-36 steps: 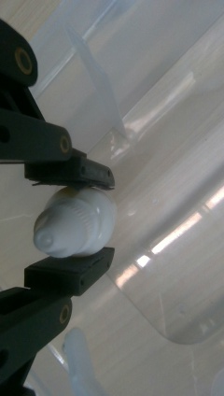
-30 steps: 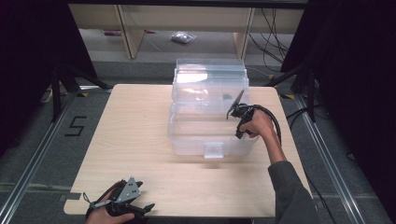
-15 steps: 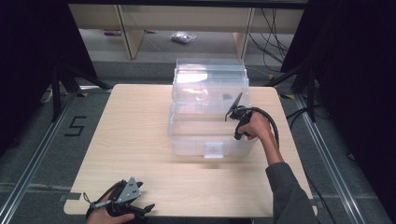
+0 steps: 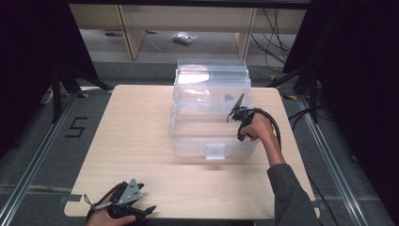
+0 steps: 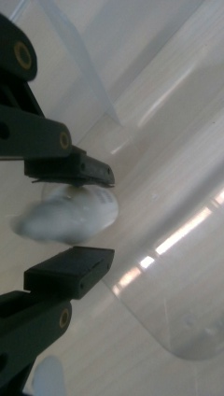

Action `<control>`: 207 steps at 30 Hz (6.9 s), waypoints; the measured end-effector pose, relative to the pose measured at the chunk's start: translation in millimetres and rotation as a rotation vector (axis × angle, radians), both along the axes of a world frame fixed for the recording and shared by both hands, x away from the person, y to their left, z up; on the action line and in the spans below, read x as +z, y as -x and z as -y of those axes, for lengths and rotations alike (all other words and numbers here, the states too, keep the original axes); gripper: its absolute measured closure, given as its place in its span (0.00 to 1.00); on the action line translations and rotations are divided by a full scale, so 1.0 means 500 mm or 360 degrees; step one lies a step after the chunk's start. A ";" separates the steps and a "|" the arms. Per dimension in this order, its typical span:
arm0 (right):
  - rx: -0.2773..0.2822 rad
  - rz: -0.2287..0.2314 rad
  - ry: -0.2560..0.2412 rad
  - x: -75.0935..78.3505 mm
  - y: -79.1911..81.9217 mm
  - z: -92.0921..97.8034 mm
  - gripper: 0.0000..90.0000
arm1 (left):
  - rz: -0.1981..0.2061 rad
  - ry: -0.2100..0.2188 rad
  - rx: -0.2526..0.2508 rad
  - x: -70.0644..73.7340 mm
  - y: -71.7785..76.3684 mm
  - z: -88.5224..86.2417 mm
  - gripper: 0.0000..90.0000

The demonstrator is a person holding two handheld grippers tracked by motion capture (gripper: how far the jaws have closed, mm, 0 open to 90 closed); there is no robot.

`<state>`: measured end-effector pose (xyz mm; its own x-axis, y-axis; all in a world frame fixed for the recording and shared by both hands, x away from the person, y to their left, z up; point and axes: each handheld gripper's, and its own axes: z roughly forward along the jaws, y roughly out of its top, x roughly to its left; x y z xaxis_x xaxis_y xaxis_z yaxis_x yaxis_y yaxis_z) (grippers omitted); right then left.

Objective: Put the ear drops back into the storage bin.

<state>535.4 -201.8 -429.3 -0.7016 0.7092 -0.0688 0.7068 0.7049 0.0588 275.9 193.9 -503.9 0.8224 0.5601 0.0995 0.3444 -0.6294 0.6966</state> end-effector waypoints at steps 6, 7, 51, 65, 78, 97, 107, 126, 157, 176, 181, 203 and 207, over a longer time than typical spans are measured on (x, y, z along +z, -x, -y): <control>0.0012 0.0089 -0.0046 0.027 0.012 0.004 0.56 | -0.0002 0.0004 0.0005 0.000 0.000 -0.001 0.18; 0.0007 0.0126 -0.0059 0.036 0.015 0.006 0.53 | -0.0002 0.0004 0.0002 0.000 0.000 0.000 0.18; -0.0019 0.0395 -0.0392 0.102 0.076 -0.015 0.34 | -0.0001 0.0003 0.0004 0.000 0.000 0.000 0.18; -0.0032 0.0400 -0.0427 0.101 0.095 -0.002 0.32 | -0.0001 0.0000 0.0004 0.000 0.000 0.000 0.18; -0.0051 0.0426 -0.0481 0.106 0.129 0.016 0.31 | -0.0015 0.0012 0.0033 -0.003 0.001 0.001 0.18; -0.0039 0.0523 -0.0607 0.107 0.184 0.036 0.30 | 0.0000 -0.0007 0.0010 -0.001 0.000 0.000 0.18; -0.0037 0.0565 -0.0679 0.109 0.215 0.048 0.27 | -0.0019 0.0018 0.0032 -0.003 0.001 0.001 0.18; -0.0018 0.0640 -0.0737 0.108 0.261 0.055 0.26 | -0.0006 0.0023 0.0017 0.002 0.002 -0.002 0.18; 0.0044 0.0732 -0.0834 0.064 0.320 0.062 0.22 | 0.0001 0.0029 0.0030 0.003 0.002 -0.001 0.18; 0.0031 0.0706 -0.0841 0.023 0.349 0.060 0.22 | 0.0025 0.0008 0.0009 0.007 0.002 -0.002 0.18; 0.0021 0.0706 -0.0846 0.011 0.360 0.067 0.22 | 0.0009 0.0023 0.0029 0.005 0.003 -0.001 0.18; -0.0085 0.0672 -0.0894 -0.046 0.406 0.092 0.22 | 0.0029 0.0008 0.0012 0.006 0.002 -0.001 0.18; -0.0085 0.0649 -0.0889 -0.049 0.415 0.096 0.22 | 0.0028 0.0008 0.0011 0.006 0.002 -0.001 0.18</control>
<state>327.7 -249.9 -453.8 -0.6604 0.7481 0.0657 0.5840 0.4566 0.6711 274.8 194.3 -501.1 0.8165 0.5665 0.1112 0.3363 -0.6234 0.7058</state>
